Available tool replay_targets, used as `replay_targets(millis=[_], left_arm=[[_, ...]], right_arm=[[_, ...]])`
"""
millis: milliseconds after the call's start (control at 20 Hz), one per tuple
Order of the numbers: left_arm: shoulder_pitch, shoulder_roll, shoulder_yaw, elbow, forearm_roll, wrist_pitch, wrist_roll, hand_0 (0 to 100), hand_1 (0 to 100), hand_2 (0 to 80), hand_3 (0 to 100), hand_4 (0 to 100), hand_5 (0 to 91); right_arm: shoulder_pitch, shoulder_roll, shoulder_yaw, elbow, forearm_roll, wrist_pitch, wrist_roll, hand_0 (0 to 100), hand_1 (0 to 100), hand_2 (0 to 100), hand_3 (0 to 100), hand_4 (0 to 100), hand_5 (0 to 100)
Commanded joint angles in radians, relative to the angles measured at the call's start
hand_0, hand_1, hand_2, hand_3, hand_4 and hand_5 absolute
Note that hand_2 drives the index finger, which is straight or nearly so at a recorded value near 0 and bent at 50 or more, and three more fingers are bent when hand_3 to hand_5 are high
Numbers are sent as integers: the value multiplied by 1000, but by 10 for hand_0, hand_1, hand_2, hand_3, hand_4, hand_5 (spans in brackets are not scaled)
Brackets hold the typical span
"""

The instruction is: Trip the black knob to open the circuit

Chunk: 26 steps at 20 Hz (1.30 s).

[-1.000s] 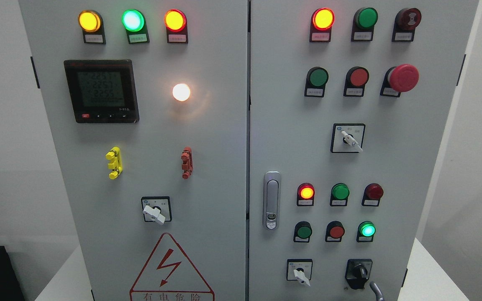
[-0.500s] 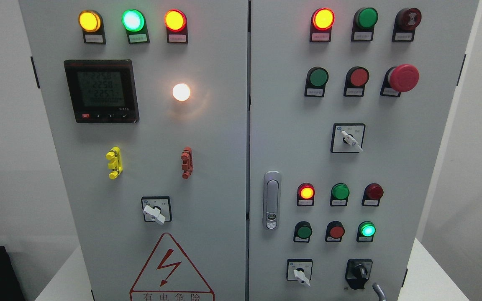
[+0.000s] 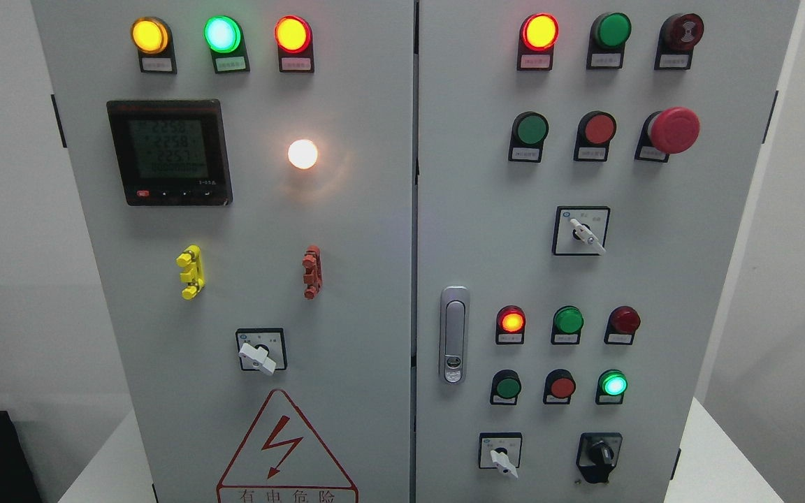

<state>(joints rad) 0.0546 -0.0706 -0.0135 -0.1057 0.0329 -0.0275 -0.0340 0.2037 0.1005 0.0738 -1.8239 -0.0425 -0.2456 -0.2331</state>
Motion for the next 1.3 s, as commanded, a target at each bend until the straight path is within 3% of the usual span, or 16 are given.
replay_targets(millis=[0, 50, 150, 250, 350, 400, 550, 850, 950, 1150, 1250], left_arm=[[-2, -2, 1, 0, 2, 0, 0, 120, 389, 0, 0, 0, 0], [-2, 0, 1, 0, 2, 0, 0, 120, 389, 0, 0, 0, 0], [-4, -2, 1, 0, 2, -2, 0, 120, 389, 0, 0, 0, 0], [-4, -2, 1, 0, 2, -2, 0, 120, 389, 0, 0, 0, 0], [-2, 0, 1, 0, 2, -2, 0, 120, 389, 0, 0, 0, 0], [-4, -2, 1, 0, 2, -2, 0, 120, 389, 0, 0, 0, 0], [-2, 0, 1, 0, 2, -2, 0, 120, 389, 0, 0, 0, 0], [-4, 0, 1, 0, 2, -2, 0, 120, 389, 0, 0, 0, 0], [-4, 0, 1, 0, 2, -2, 0, 120, 389, 0, 0, 0, 0], [-4, 0, 1, 0, 2, -2, 0, 120, 389, 0, 0, 0, 0], [-4, 0, 1, 0, 2, -2, 0, 120, 389, 0, 0, 0, 0]], right_arm=[[19, 7, 3, -38, -2, -12, -3, 997, 791, 0, 1000, 929, 867], [26, 11, 3, -38, -2, -15, -3, 971, 666, 0, 1000, 932, 893], [32, 16, 3, -40, -4, -18, -3, 788, 515, 0, 1000, 930, 870], [40, 19, 3, -43, -4, -20, -2, 422, 381, 0, 1000, 832, 731], [43, 19, 3, -43, -4, -20, 0, 155, 295, 0, 900, 723, 640], [43, 19, 3, -43, -4, -20, 0, 101, 245, 0, 833, 675, 594], [52, 18, 4, -43, -23, -21, 0, 34, 159, 0, 750, 609, 520], [66, 18, 6, -43, -37, -21, 8, 2, 110, 0, 581, 484, 381], [74, 18, 11, -43, -40, -21, 11, 0, 100, 0, 463, 403, 299], [79, 18, 14, -44, -40, -21, 17, 0, 69, 0, 321, 242, 169], [83, 18, 12, -49, -40, -21, 44, 0, 53, 0, 249, 178, 100]])
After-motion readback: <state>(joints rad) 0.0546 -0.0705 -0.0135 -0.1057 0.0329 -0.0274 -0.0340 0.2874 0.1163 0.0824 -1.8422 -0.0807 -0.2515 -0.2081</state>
